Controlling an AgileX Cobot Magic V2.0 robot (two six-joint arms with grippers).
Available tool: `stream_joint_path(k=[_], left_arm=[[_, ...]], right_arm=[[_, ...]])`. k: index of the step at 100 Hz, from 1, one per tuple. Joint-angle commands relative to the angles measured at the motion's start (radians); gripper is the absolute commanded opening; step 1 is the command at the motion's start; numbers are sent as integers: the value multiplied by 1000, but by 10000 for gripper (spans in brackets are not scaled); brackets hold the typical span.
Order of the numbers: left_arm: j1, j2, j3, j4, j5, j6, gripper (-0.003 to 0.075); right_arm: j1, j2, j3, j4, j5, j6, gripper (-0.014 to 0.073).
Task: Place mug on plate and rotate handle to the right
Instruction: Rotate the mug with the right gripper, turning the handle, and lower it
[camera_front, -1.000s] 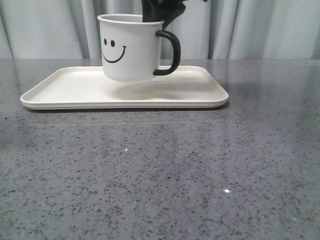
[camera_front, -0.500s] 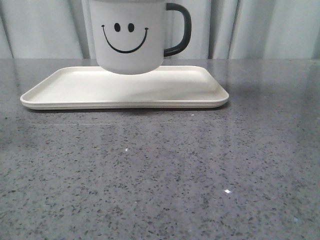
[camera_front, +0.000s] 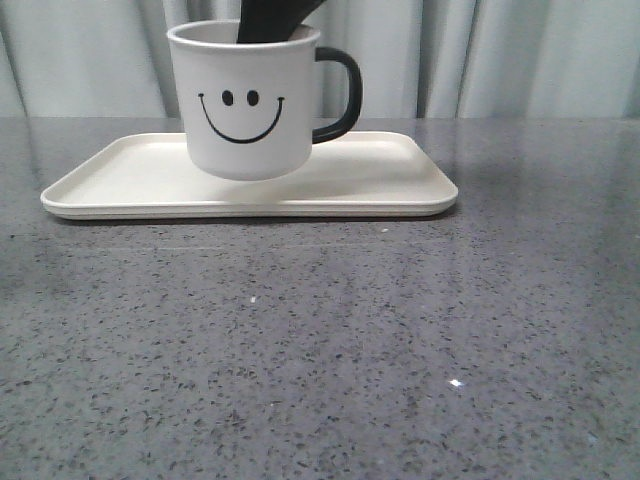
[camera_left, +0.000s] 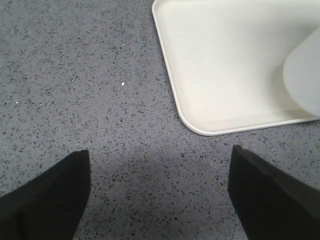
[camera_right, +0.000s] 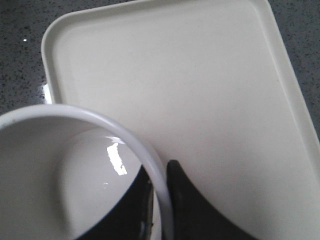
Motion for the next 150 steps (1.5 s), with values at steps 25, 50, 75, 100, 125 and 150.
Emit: stream_joint_path(k=[25, 50, 75, 100, 125, 150], left_arm=[[3, -11, -25, -7, -65, -6, 554], [3, -11, -25, -7, -65, -6, 554], [3, -11, -25, -7, -65, -6, 554], [3, -11, -25, -7, -65, -6, 554], [3, -11, -25, -7, -65, -6, 554], [3, -11, -25, -7, -65, -6, 554]], right_arm=[[-36, -32, -50, 46, -48, -9, -61], [-53, -21, -50, 62, -27, -9, -61], [-53, -12, -50, 63, -41, -9, -61], [-53, -12, -50, 63, -56, -9, -61], [-53, -11, -50, 63, -58, -9, -61], [-53, -11, -50, 63, -63, -10, -61]])
